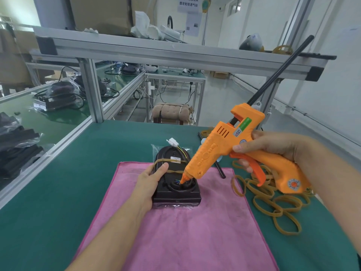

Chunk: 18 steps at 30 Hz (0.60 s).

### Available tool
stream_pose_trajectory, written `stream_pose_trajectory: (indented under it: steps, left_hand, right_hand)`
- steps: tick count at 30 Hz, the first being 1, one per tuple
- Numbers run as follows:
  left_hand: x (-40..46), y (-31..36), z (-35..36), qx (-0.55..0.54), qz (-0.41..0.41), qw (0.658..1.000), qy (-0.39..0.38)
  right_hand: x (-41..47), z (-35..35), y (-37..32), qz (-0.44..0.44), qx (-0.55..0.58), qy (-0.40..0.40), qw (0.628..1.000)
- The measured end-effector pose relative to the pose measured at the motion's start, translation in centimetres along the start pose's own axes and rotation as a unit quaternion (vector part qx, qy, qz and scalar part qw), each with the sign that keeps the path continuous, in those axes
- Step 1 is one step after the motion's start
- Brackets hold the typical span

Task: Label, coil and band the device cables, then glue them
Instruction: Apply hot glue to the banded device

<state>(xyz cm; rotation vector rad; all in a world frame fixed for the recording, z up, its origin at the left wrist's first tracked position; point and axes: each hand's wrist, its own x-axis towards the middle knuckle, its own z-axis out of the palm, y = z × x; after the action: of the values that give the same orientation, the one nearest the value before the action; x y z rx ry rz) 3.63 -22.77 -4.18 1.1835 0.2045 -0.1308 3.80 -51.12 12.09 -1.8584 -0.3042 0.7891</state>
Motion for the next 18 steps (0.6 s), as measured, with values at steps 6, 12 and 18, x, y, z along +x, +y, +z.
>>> stream_pose_trajectory:
  steps: [6, 12, 18]
  left_hand:
    - [0.0, 0.0, 0.1, 0.002, 0.0, 1.0, 0.002]
    - [0.2, 0.0, 0.0, -0.001, 0.003, 1.0, 0.0]
    - [0.2, -0.1, 0.0, 0.005, 0.0, 1.0, 0.003]
  right_hand:
    - [-0.2, 0.1, 1.0, -0.013, 0.023, 0.003, 1.0]
    - [0.0, -0.2, 1.9, -0.018, 0.035, 0.012, 0.999]
    - [0.2, -0.4, 2.2, -0.02, 0.041, 0.012, 0.999]
